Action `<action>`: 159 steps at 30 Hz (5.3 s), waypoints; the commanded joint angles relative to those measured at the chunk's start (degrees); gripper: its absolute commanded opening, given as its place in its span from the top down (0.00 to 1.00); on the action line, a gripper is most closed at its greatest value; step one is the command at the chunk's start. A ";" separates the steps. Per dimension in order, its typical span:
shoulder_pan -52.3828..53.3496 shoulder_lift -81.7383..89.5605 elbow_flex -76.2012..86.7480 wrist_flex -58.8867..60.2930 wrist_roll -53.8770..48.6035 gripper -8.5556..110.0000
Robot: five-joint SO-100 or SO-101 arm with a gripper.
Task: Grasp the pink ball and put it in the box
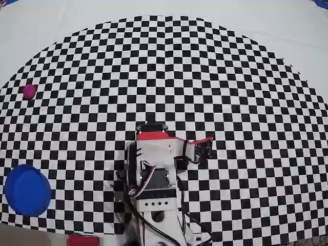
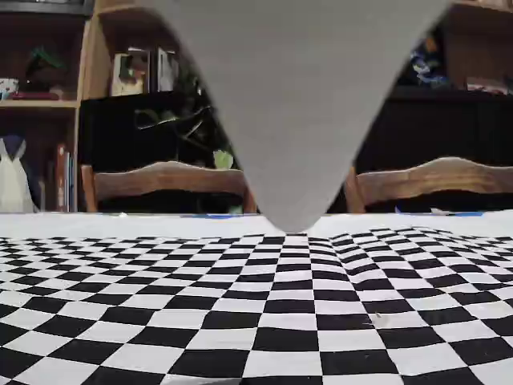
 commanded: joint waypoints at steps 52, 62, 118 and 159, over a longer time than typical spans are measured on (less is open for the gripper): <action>-0.09 1.05 0.44 0.00 0.09 0.93; 0.09 1.05 0.44 0.00 0.26 0.93; 2.11 -2.11 0.35 -25.14 -68.03 0.73; 0.79 -6.06 0.35 -36.74 -94.04 0.64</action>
